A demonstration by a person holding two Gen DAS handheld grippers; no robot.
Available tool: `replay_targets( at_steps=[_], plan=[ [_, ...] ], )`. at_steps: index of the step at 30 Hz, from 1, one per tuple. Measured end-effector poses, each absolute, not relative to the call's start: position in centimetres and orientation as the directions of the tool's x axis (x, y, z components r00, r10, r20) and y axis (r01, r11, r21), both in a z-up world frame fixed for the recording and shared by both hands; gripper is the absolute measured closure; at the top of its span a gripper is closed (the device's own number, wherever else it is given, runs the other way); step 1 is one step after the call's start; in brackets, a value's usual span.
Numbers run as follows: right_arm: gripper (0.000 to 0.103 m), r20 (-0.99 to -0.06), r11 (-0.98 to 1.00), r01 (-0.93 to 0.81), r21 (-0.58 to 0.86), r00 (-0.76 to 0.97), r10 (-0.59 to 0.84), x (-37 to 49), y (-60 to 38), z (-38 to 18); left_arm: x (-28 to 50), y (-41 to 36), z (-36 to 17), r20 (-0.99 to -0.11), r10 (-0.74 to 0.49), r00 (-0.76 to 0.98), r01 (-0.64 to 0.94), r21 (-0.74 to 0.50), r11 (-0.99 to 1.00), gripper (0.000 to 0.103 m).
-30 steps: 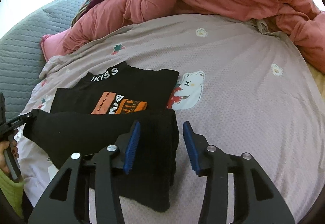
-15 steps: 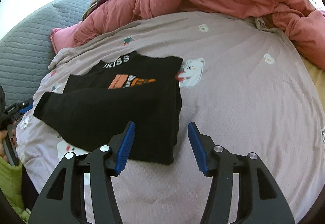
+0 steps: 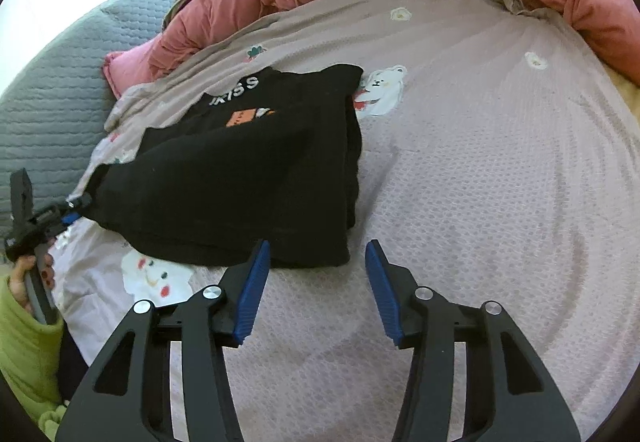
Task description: Fold small clothes
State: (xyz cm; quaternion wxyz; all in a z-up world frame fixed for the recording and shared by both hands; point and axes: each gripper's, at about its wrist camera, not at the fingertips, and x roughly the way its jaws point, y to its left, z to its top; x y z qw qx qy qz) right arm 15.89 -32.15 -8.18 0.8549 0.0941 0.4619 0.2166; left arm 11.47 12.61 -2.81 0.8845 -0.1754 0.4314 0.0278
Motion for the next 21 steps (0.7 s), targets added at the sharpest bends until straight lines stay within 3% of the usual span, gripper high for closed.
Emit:
replay_targets(
  at_steps=[2,4,6,13,21],
  plan=[
    [0.067,-0.749,0.883,-0.299,0.361,0.472,0.466,16.3,-31.6,-8.1,11.8,12.4,-3.0,-0.784,-0.096,0.614,-0.206,-0.277,0.939,0.074],
    [0.086,-0.757,0.884,-0.312,0.347,0.462,0.461,16.5,-31.2,-8.2,12.1,12.2,-3.2,-0.793,-0.095,0.602,-0.205,-0.269,0.941,0.098],
    [0.094,-0.748,0.872,-0.328,0.364,0.455,0.483,16.7,-31.2,-8.0,12.4,12.0,-3.1,-0.802,-0.097,0.589,-0.197,-0.259,0.946,0.099],
    [0.095,-0.652,0.818,-0.371,0.441,0.494,0.575,18.0,-32.1,-4.6,13.6,12.4,-0.1,-0.768,-0.168,0.618,-0.159,-0.331,0.930,0.100],
    [0.095,-0.578,0.811,-0.361,0.460,0.572,0.582,24.1,-32.3,-1.0,17.9,13.8,1.2,-0.759,-0.189,0.623,-0.196,-0.386,0.902,0.100]
  ],
)
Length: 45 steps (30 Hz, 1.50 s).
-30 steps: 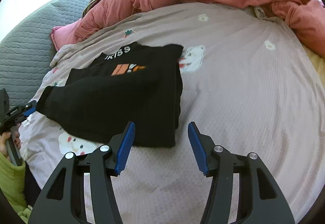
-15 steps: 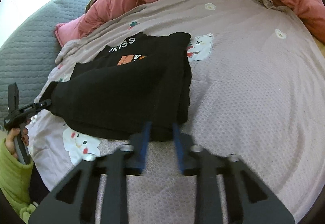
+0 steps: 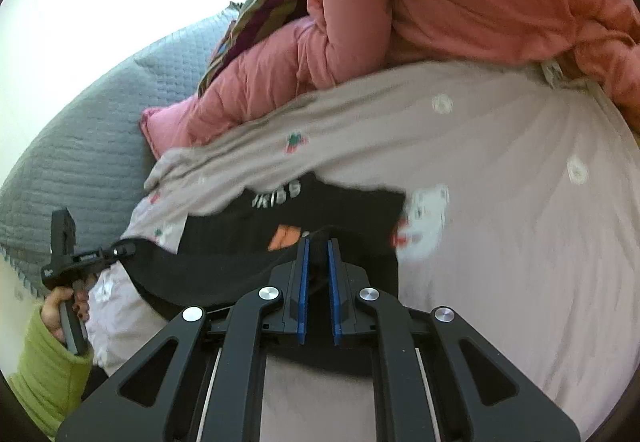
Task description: Fold small clothes
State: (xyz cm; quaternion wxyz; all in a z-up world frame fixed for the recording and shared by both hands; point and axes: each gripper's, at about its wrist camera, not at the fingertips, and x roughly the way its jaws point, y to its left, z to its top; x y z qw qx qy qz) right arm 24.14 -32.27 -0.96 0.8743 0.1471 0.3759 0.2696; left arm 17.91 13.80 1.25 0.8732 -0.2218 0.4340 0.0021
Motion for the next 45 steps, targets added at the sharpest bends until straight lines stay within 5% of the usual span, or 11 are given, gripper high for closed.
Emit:
replay_targets(
  at_steps=[17,22,25,35,40,45],
  plan=[
    [0.094,-0.683,0.843,-0.138,0.521,0.524,0.508,35.3,-31.4,-6.6,26.9,17.6,-2.8,-0.763,-0.245,0.598,-0.327,-0.511,0.795,0.098],
    [0.089,-0.703,0.860,-0.082,0.503,0.540,0.463,36.6,-31.8,-7.4,26.6,19.2,-3.1,-0.719,-0.251,0.648,-0.342,-0.569,0.748,0.080],
    [0.079,-0.691,0.871,-0.083,0.485,0.573,0.440,36.1,-32.3,-6.5,25.4,20.4,-2.4,-0.692,-0.228,0.685,-0.349,-0.587,0.731,0.078],
    [0.058,-0.724,0.857,-0.477,0.195,0.519,0.454,29.1,-25.8,-4.1,20.0,15.6,-1.4,-0.729,-0.101,0.677,-0.206,-0.319,0.925,0.078],
    [0.058,-0.760,0.769,-0.579,0.272,0.361,0.541,27.1,-20.7,-5.2,18.2,10.3,-3.1,-0.744,-0.080,0.664,-0.090,-0.185,0.979,0.078],
    [0.058,-0.802,0.737,-0.647,0.195,0.328,0.499,26.2,-15.4,-6.1,17.9,5.8,-5.6,-0.781,0.008,0.624,-0.010,0.002,1.000,0.078]
  ],
)
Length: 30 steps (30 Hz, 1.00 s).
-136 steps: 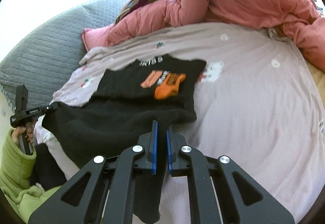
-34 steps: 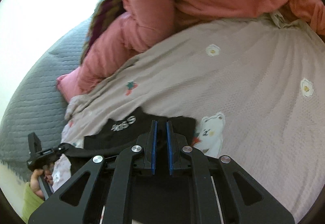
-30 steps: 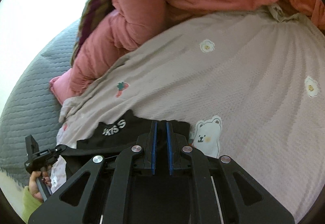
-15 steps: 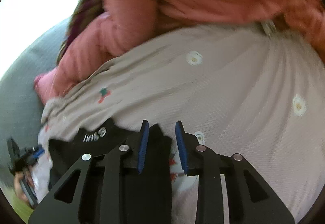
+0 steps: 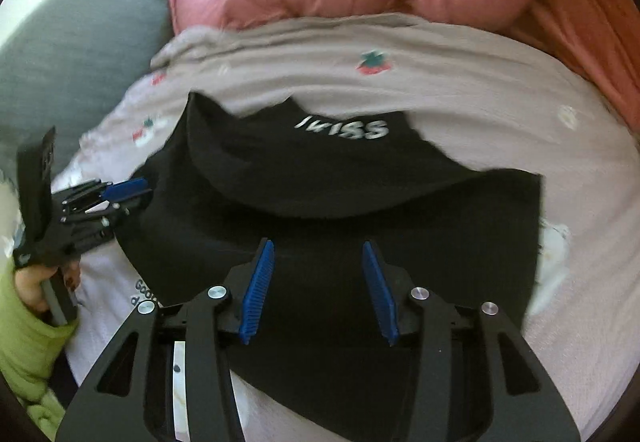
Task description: Fold small clothes
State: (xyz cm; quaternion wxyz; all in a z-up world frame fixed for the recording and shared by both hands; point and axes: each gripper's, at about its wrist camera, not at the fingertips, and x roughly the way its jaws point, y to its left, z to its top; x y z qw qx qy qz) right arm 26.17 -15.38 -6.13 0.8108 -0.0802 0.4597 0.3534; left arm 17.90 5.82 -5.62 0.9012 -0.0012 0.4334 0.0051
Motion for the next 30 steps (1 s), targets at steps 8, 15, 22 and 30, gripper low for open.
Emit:
replay_targets(
  at_steps=[8,15,22,30],
  plan=[
    [0.059,-0.834,0.768,-0.632,0.100,0.368,0.412,28.5,-9.5,-8.4,17.9,6.7,-5.8,-0.781,-0.014,0.624,-0.035,-0.047,0.998,0.076],
    [0.060,-0.812,0.865,-0.479,0.145,0.442,0.381,35.3,-9.9,-8.0,17.3,6.9,-5.5,-0.774,-0.034,0.632,-0.039,-0.076,0.996,0.074],
    [0.058,-0.755,0.829,-0.547,0.114,0.495,0.431,35.6,-12.6,-4.9,16.7,8.8,-4.6,-0.741,-0.062,0.668,-0.065,-0.142,0.988,0.074],
    [0.057,-0.772,0.556,-0.831,-0.014,0.362,0.522,31.1,-6.1,-4.2,16.8,7.7,-4.4,-0.744,-0.065,0.665,-0.040,-0.122,0.992,0.074]
  ],
)
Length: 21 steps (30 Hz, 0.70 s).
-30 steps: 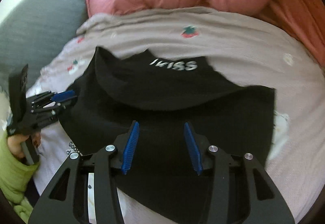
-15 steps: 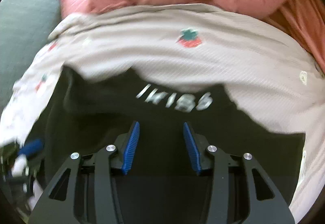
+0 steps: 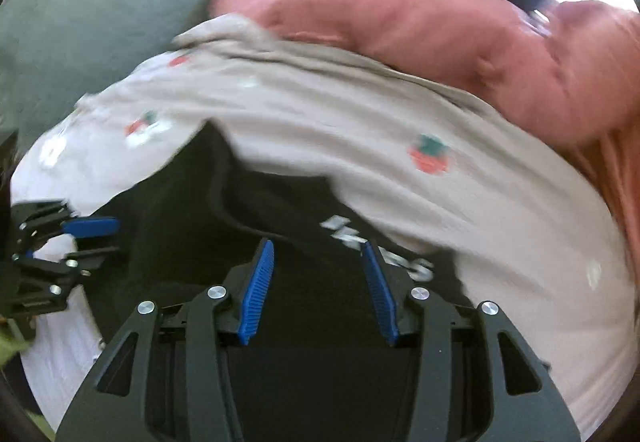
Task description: Fold small clothes
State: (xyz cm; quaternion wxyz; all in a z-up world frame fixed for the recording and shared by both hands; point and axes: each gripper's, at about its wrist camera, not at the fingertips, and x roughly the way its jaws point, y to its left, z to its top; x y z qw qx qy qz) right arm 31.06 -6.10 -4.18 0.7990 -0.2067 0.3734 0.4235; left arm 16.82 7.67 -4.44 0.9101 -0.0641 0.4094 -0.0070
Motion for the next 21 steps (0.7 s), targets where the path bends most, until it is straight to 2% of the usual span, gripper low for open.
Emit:
replay_targets(
  at_steps=[3,6,7,9,14,16,17,18,21],
  plan=[
    [0.051,-0.782,0.488,-0.872,-0.033,0.326,0.531,30.2,-3.9,-4.7,16.8,7.7,-4.7,-0.752,-0.065,0.656,-0.039,-0.120,0.992,0.074],
    [0.052,-0.797,0.464,-0.884,-0.062,0.324,0.510,30.1,-2.0,-5.2,16.8,7.9,-4.9,-0.755,-0.072,0.652,-0.044,-0.132,0.990,0.074],
    [0.062,-0.804,0.458,-0.887,-0.063,0.317,0.503,30.2,-1.6,-5.4,16.8,7.9,-5.0,-0.755,-0.075,0.651,-0.045,-0.138,0.989,0.074],
    [0.095,-0.819,0.444,-0.893,-0.068,0.304,0.487,30.4,-0.9,-5.8,16.8,8.1,-5.0,-0.756,-0.078,0.650,-0.046,-0.142,0.989,0.074],
    [0.096,-0.795,0.519,-0.848,-0.108,0.387,0.468,32.2,0.2,-5.8,16.9,8.3,-5.4,-0.756,-0.084,0.649,-0.048,-0.151,0.987,0.074],
    [0.094,-0.801,0.555,-0.825,-0.102,0.399,0.446,33.2,0.5,-6.6,17.0,8.3,-5.5,-0.758,-0.085,0.647,-0.049,-0.152,0.987,0.074],
    [0.091,-0.815,0.581,-0.808,-0.095,0.398,0.421,33.8,0.5,-7.5,17.0,8.4,-5.6,-0.758,-0.087,0.647,-0.048,-0.155,0.987,0.074],
    [0.082,-0.821,0.601,-0.794,-0.093,0.403,0.405,34.1,0.5,-7.8,17.0,8.5,-5.6,-0.757,-0.089,0.648,-0.048,-0.158,0.986,0.074],
    [0.076,-0.800,0.659,-0.752,0.012,0.388,0.457,34.9,-2.0,-7.2,16.7,8.8,-5.5,-0.753,-0.091,0.652,-0.051,-0.164,0.985,0.074]
  ],
)
